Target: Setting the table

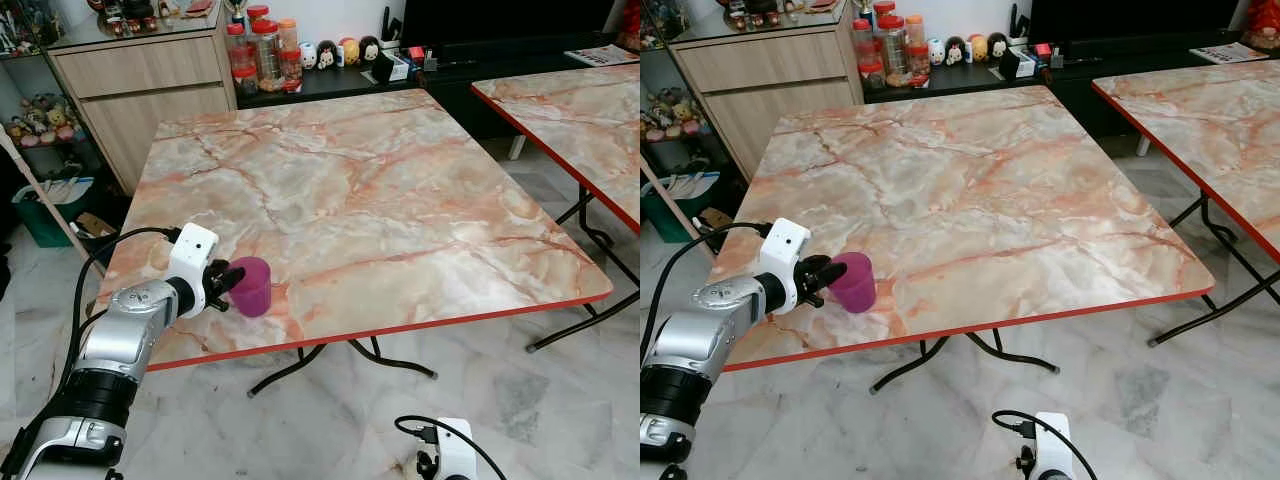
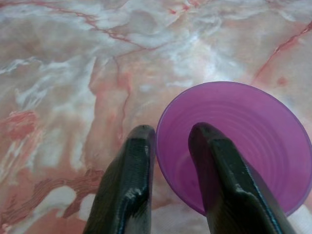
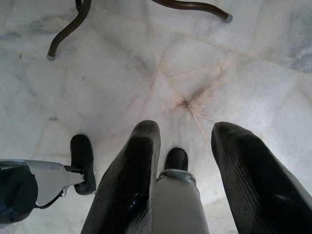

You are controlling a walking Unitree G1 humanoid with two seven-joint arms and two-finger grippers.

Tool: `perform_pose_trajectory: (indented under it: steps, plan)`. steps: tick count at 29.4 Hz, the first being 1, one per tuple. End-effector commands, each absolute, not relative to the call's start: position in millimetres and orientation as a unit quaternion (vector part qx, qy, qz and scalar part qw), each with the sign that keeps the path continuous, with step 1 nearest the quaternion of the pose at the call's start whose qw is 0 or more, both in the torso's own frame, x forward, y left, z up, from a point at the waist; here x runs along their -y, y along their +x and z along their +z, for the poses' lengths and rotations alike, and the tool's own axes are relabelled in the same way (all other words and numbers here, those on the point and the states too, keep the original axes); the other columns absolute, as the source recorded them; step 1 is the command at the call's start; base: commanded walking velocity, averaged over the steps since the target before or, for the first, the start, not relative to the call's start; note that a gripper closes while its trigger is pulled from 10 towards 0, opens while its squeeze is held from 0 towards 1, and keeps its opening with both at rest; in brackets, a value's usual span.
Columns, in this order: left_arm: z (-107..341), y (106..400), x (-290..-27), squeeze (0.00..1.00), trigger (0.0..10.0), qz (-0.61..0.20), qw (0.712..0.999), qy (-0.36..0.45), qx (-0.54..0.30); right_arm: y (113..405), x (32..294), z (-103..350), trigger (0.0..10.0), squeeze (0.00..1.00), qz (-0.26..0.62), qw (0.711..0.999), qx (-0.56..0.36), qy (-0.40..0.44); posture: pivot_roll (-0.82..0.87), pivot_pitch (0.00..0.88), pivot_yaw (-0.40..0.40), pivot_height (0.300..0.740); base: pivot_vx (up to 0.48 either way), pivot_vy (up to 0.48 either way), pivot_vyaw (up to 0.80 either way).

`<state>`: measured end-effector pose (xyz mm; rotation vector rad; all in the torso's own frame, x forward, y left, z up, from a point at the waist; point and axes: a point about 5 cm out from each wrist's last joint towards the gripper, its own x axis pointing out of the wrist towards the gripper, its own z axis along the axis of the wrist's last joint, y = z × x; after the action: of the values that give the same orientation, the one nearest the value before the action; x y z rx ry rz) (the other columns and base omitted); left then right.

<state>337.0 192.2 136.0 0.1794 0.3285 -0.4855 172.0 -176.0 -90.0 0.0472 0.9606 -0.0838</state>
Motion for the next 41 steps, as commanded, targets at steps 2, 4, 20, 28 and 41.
perform_pose_trajectory:
  steps: [2,4,20,28,41]
  plan:
    - [140,339,-193,0.00,0.0,-0.236,0.952,0.103,-0.163,173,174,-90,10.0,0.00,-0.044,0.886,-0.461,0.028,0.07,0.000,0.063,0.740,0.000,0.000,0.00]
    - [139,339,-192,0.00,0.0,-0.236,0.953,0.099,-0.162,173,174,-90,10.0,0.00,-0.044,0.886,-0.461,0.028,0.07,0.000,0.063,0.740,0.000,0.000,0.00]
    - [151,338,-201,0.00,0.0,-0.134,0.988,-0.054,-0.060,175,177,-89,10.0,0.00,-0.042,0.887,-0.459,0.024,0.08,0.000,0.044,0.740,0.000,0.000,0.00]
    - [144,330,-206,0.00,0.0,-0.100,0.991,-0.068,-0.050,178,177,-87,10.0,0.00,-0.039,0.888,-0.457,0.021,0.08,0.000,0.033,0.740,0.000,0.000,0.00]
    - [157,312,-250,0.00,10.0,0.168,0.971,-0.126,0.115,181,185,-85,10.0,0.00,-0.037,0.893,-0.449,0.010,0.07,0.000,0.012,0.740,0.000,-0.055,0.00]
